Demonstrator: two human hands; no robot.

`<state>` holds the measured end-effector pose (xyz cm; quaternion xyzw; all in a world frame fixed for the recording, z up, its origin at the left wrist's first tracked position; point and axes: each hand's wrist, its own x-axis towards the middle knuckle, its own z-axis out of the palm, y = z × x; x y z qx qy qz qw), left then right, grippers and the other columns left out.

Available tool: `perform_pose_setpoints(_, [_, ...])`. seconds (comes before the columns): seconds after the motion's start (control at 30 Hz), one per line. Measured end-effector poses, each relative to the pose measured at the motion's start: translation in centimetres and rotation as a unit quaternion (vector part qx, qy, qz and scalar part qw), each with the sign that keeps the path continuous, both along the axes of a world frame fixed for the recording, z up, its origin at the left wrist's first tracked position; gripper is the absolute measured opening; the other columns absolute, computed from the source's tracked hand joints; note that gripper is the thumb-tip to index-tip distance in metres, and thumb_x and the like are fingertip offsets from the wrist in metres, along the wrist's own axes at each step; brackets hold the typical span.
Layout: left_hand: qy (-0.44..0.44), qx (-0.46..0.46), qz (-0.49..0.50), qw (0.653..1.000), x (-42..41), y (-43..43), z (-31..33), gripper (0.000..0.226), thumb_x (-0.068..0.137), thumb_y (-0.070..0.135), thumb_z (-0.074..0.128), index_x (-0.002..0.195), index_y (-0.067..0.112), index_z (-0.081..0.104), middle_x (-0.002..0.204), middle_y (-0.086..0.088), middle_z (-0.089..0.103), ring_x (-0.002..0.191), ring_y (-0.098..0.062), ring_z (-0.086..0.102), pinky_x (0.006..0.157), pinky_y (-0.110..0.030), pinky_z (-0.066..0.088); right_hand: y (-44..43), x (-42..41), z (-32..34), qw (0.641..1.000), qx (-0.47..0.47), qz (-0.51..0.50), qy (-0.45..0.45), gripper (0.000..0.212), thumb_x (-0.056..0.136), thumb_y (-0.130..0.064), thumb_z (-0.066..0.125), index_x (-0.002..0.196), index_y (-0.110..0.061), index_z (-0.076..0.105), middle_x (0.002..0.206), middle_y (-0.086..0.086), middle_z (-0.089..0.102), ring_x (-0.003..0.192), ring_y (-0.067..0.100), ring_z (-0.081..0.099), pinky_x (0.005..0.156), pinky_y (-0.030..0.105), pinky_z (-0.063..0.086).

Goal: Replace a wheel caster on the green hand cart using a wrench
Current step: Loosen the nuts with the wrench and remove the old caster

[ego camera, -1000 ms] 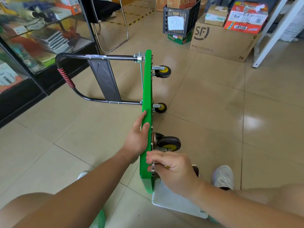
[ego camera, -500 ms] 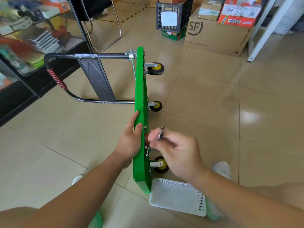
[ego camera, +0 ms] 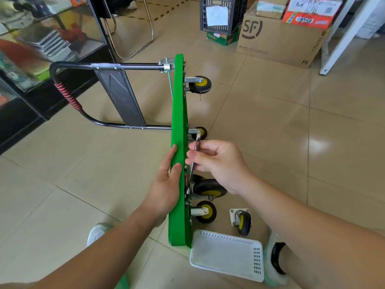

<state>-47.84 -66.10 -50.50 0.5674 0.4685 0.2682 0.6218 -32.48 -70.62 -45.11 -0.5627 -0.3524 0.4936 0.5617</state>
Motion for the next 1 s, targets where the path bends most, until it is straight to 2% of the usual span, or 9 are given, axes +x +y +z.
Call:
perform_pose_setpoints(0.07, [0.001, 0.004, -0.005, 1.000, -0.1, 0.0, 0.0, 0.046, 0.110, 0.034, 0.037, 0.149, 0.060, 0.035, 0.149, 0.010, 0.054, 0.130, -0.017, 0.058, 0.112, -0.051, 0.046, 0.5, -0.2, 0.3, 1.000, -0.003, 0.015, 0.002, 0.020, 0.089, -0.001, 0.071, 0.094, -0.020, 0.073, 0.088, 0.005, 0.077, 0.090, 0.023, 0.076, 0.081, 0.033, 0.062])
perform_pose_setpoints(0.2, [0.001, -0.007, -0.011, 1.000, -0.1, 0.1, 0.1, 0.042, 0.110, 0.043, 0.037, 0.147, 0.063, 0.034, 0.136, 0.010, 0.063, 0.113, -0.023, 0.067, 0.098, -0.056, 0.055, 0.7, -0.6, 0.5, 0.999, 0.002, 0.045, -0.011, 0.022, 0.088, -0.001, 0.072, 0.092, -0.022, 0.074, 0.086, 0.001, 0.078, 0.088, 0.017, 0.075, 0.085, 0.036, 0.061])
perform_pose_setpoints(0.33, [-0.010, -0.001, -0.012, 1.000, -0.2, 0.1, 0.1, 0.041, 0.107, 0.050, 0.040, 0.146, 0.064, 0.035, 0.147, 0.015, 0.055, 0.132, -0.012, 0.057, 0.111, -0.048, 0.047, -0.1, -1.0, 0.2, 0.998, 0.009, 0.063, -0.029, 0.023, 0.088, -0.002, 0.073, 0.095, -0.023, 0.075, 0.091, -0.002, 0.078, 0.093, 0.014, 0.074, 0.082, 0.031, 0.060])
perform_pose_setpoints(0.43, [-0.009, -0.006, -0.028, 1.000, -0.2, 0.1, -0.1, 0.044, 0.101, 0.056, 0.041, 0.145, 0.065, 0.037, 0.147, 0.010, 0.057, 0.130, -0.017, 0.060, 0.107, -0.052, 0.050, -1.1, -1.5, 0.0, 0.995, 0.041, 0.068, -0.063, 0.024, 0.087, 0.001, 0.073, 0.099, -0.020, 0.075, 0.101, -0.001, 0.078, 0.098, 0.011, 0.073, 0.092, 0.032, 0.058])
perform_pose_setpoints(0.57, [-0.001, -0.001, -0.012, 1.000, -0.1, 0.1, 0.1, 0.040, 0.105, 0.048, 0.042, 0.141, 0.066, 0.040, 0.147, 0.007, 0.057, 0.128, -0.017, 0.061, 0.108, -0.052, 0.049, -2.5, -1.7, 0.3, 0.993, 0.075, 0.040, -0.084, 0.022, 0.088, 0.000, 0.073, 0.099, -0.019, 0.077, 0.103, 0.001, 0.078, 0.102, 0.012, 0.072, 0.099, 0.037, 0.055])
perform_pose_setpoints(0.67, [-0.013, -0.010, -0.007, 1.000, -0.4, -0.1, 0.2, 0.040, 0.110, 0.035, 0.043, 0.134, 0.067, 0.044, 0.138, -0.004, 0.064, 0.122, -0.030, 0.064, 0.110, -0.055, 0.047, -4.2, -2.5, 0.3, 0.987, 0.077, 0.082, -0.114, 0.022, 0.088, -0.004, 0.074, 0.094, -0.024, 0.078, 0.094, -0.010, 0.077, 0.093, 0.001, 0.068, 0.096, 0.026, 0.052])
perform_pose_setpoints(0.73, [-0.021, -0.013, -0.002, 1.000, -0.5, -0.3, 0.3, 0.041, 0.108, 0.033, 0.043, 0.135, 0.065, 0.045, 0.134, -0.007, 0.065, 0.124, -0.041, 0.059, 0.110, -0.059, 0.045, -5.9, -3.2, -0.2, 0.981, 0.082, 0.106, -0.140, 0.022, 0.084, -0.010, 0.077, 0.093, -0.030, 0.079, 0.091, -0.015, 0.075, 0.091, -0.001, 0.068, 0.093, 0.026, 0.052])
perform_pose_setpoints(0.87, [0.016, 0.005, 0.000, 1.000, -0.1, -0.5, 0.8, 0.052, 0.099, 0.041, 0.043, 0.147, 0.058, 0.038, 0.144, 0.009, 0.056, 0.127, -0.019, 0.060, 0.115, -0.046, 0.043, -8.7, -4.1, -2.1, 0.934, 0.163, 0.123, -0.293, 0.021, 0.080, -0.002, 0.078, 0.098, -0.012, 0.080, 0.101, -0.004, 0.078, 0.104, 0.006, 0.071, 0.098, 0.031, 0.055])
perform_pose_setpoints(1.0, [-0.005, -0.021, -0.008, 1.000, -0.1, -0.5, 1.1, 0.055, 0.102, 0.030, 0.043, 0.153, 0.051, 0.035, 0.129, 0.014, 0.063, 0.118, -0.018, 0.064, 0.113, -0.049, 0.045, -9.4, -4.1, -2.2, 0.942, 0.204, 0.060, -0.262, 0.022, 0.082, -0.003, 0.075, 0.103, -0.011, 0.078, 0.105, -0.009, 0.076, 0.102, 0.007, 0.072, 0.095, 0.031, 0.057])
